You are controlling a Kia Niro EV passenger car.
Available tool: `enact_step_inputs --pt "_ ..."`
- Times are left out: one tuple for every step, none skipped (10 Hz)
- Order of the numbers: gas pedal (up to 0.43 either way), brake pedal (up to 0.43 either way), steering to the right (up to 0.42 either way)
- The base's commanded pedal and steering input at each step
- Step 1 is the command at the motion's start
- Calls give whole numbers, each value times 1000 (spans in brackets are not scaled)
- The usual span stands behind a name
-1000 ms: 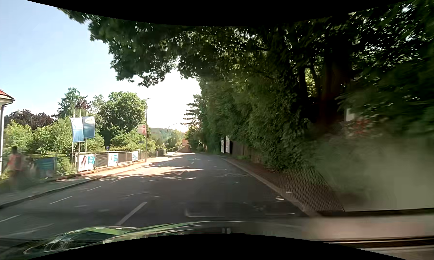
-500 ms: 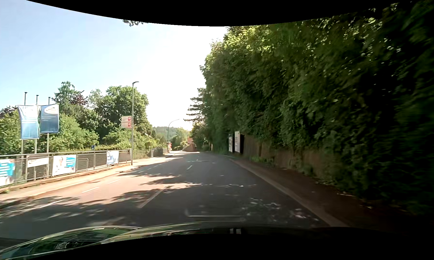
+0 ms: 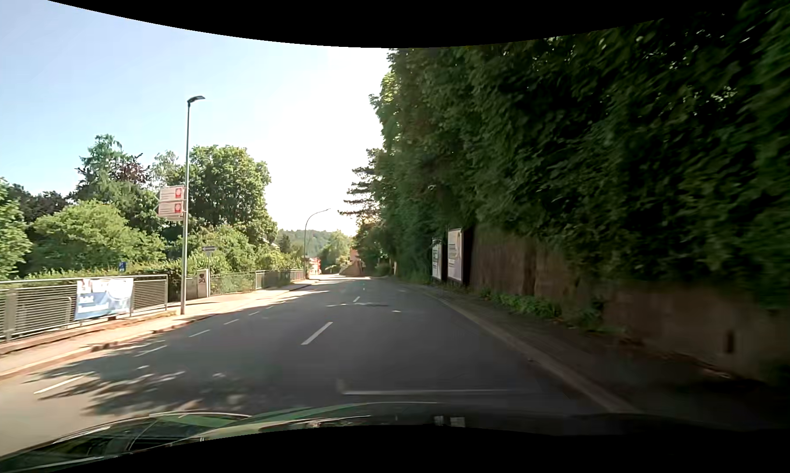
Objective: Follow the waypoints while adhering to traffic rules and regulations
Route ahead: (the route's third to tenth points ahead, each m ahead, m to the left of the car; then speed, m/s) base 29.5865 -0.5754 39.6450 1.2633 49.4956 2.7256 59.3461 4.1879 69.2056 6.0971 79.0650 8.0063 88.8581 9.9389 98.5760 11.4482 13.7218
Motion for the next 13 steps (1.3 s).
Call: enact_step_inputs --pt "28 0 -15" --pt "20 0 -14" --pt "8 0 -14" --pt "8 0 -14" --pt "8 0 -14" --pt "8 0 -14" --pt "8 0 -14" --pt "8 0 -14" --pt "8 0 -14" --pt "8 0 -14" --pt "8 0 -14" --pt "20 0 -14" --pt "20 0 -14"
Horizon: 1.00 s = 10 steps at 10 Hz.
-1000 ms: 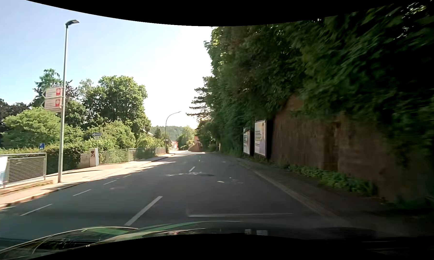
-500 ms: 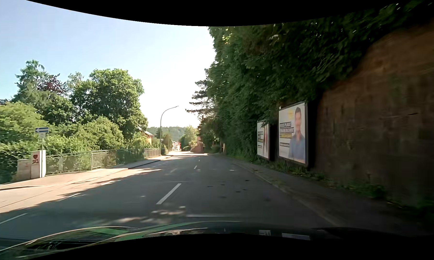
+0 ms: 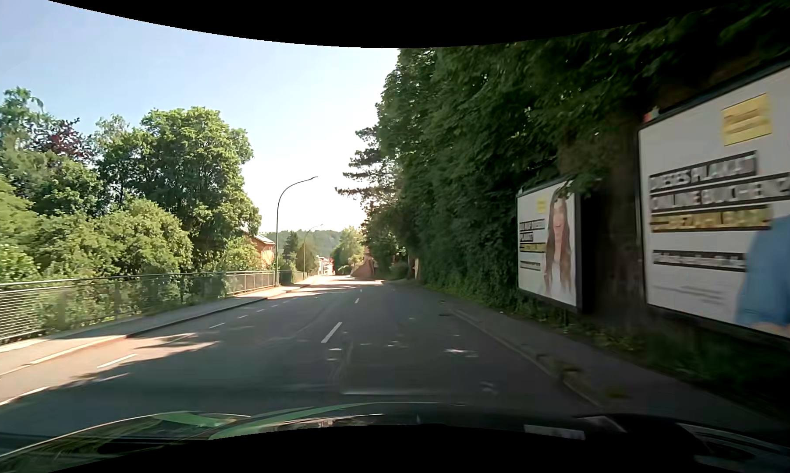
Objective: Follow the waypoints while adhering to traffic rules and regulations
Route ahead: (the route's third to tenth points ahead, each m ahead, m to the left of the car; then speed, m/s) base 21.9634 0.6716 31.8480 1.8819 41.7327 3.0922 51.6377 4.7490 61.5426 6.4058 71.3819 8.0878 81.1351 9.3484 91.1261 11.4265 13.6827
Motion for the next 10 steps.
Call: enact_step_inputs --pt "20 0 -14" --pt "20 0 -14" --pt "20 0 -15" --pt "20 0 -16" --pt "20 0 -19" --pt "20 0 -20" --pt "20 0 -20" --pt "20 0 -21" --pt "20 0 -22" --pt "20 0 -25"
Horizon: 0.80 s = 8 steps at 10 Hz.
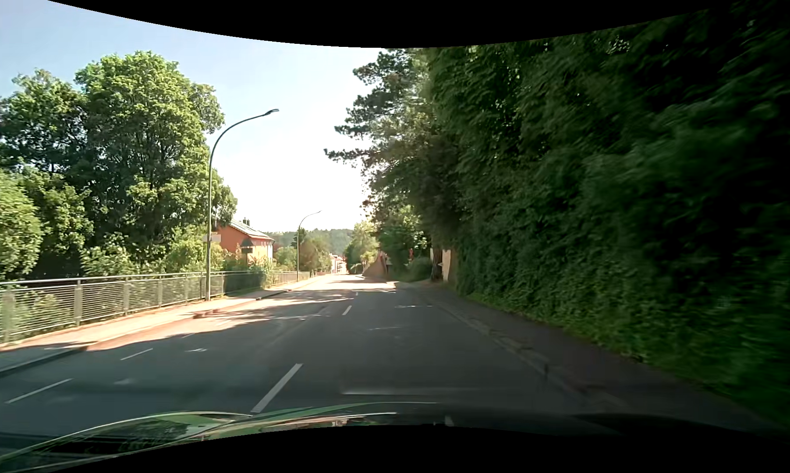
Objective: Follow the waypoints while adhering to traffic rules and regulations
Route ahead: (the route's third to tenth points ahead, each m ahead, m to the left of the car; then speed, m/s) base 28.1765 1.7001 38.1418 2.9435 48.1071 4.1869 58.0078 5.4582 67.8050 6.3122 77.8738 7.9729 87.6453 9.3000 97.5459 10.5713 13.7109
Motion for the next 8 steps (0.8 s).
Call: enact_step_inputs --pt "20 0 -27" --pt "20 0 -27" --pt "20 0 -27" --pt "20 0 -26" --pt "20 0 -26" --pt "20 0 -25" --pt "28 0 -22" --pt "28 0 -19"
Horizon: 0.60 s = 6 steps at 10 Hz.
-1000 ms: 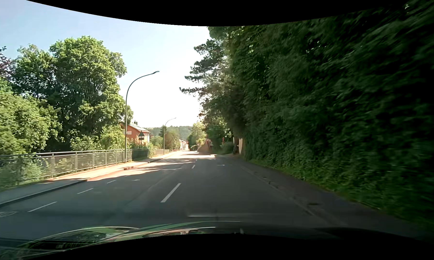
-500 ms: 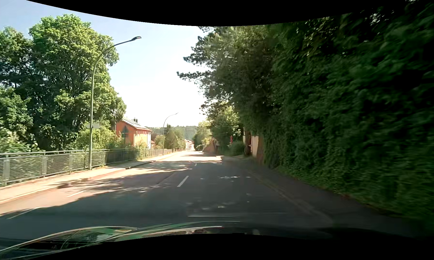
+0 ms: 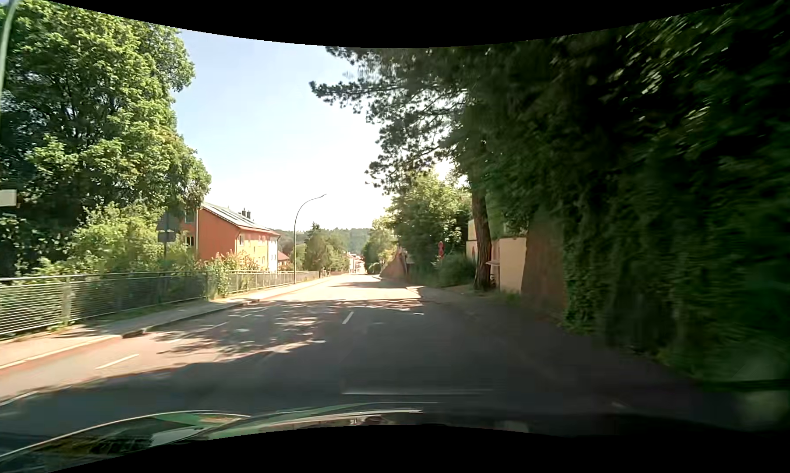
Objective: Follow the waypoints while adhering to traffic rules and regulations
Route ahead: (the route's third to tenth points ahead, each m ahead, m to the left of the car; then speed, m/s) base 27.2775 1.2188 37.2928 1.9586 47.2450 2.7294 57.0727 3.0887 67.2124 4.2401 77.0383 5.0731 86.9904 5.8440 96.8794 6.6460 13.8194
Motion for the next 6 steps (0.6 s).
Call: enact_step_inputs --pt "28 0 -18" --pt "28 0 -18" --pt "28 0 -18" --pt "28 0 -18" --pt "28 0 -18" --pt "20 0 -18"
